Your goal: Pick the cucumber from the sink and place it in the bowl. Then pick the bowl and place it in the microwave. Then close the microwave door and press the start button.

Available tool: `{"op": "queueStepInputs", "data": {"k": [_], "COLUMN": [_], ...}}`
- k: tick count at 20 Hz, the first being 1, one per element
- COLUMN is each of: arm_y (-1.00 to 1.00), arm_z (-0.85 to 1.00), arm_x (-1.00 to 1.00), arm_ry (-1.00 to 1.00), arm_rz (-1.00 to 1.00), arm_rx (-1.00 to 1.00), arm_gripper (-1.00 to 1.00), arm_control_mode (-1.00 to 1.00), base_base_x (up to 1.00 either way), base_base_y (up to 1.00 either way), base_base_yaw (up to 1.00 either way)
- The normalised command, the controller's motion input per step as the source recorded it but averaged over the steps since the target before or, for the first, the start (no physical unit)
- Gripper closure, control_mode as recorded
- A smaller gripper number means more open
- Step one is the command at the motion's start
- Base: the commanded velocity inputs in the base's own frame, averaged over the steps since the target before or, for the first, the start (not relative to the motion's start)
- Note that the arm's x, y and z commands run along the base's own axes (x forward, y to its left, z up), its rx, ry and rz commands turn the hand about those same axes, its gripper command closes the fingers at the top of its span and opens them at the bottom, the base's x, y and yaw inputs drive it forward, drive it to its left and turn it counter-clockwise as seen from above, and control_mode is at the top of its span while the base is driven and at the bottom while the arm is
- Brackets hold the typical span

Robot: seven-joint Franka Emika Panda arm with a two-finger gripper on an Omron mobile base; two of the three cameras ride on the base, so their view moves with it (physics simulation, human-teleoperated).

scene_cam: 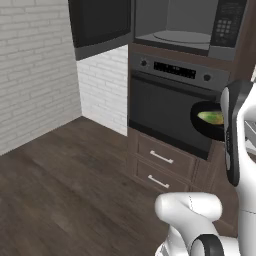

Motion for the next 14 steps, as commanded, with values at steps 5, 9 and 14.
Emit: {"op": "queueStepInputs", "data": {"k": [5,9,14], "arm_y": [0.0,0.0,0.0], "arm_z": [0.0,0.0,0.0], "arm_x": [0.0,0.0,0.0], "arm_ry": [0.0,0.0,0.0], "arm_rz": [0.0,0.0,0.0], "arm_rx": [0.0,0.0,0.0], "arm_gripper": [1.0,1.0,1.0], "arm_control_mode": [1.0,1.0,1.0], "base_base_x": [0.89,0.42,0.42], "base_base_y": [0.46,0.32,0.43], "base_base_yaw": [-0.41,-0.31,-0.31]}}
